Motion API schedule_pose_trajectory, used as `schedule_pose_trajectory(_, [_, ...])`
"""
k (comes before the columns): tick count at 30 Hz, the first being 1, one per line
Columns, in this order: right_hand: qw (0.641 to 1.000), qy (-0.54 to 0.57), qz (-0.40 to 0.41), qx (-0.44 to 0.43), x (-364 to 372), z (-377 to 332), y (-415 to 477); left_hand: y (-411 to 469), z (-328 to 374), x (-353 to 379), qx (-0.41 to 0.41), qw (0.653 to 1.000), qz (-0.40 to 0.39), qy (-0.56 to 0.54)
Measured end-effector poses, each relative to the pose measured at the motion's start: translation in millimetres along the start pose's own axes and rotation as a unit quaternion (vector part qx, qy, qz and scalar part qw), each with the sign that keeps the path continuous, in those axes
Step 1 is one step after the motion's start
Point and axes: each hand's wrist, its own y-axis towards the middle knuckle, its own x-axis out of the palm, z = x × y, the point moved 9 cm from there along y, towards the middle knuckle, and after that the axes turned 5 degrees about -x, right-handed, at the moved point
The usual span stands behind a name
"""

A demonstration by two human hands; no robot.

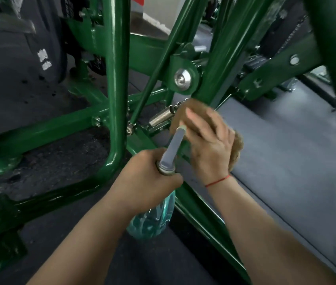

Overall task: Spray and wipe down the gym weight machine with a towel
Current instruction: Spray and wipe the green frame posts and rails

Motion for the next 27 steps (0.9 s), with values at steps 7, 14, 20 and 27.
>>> schedule_pose_trajectory(7, [0.970,-0.139,0.196,-0.033,-121,28,51,-8,73,22,0.105,0.991,-0.034,-0.073])
schedule_pose_trajectory(14, [0.965,-0.233,0.111,0.040,-100,43,32,-12,92,24,0.149,0.982,-0.067,-0.094])
schedule_pose_trajectory(20, [0.987,-0.123,-0.100,0.019,-53,45,-27,-7,93,21,0.140,0.977,-0.076,-0.143])
schedule_pose_trajectory(27, [0.991,-0.087,-0.096,0.047,-77,51,-15,-16,102,43,0.134,0.975,-0.119,-0.130])
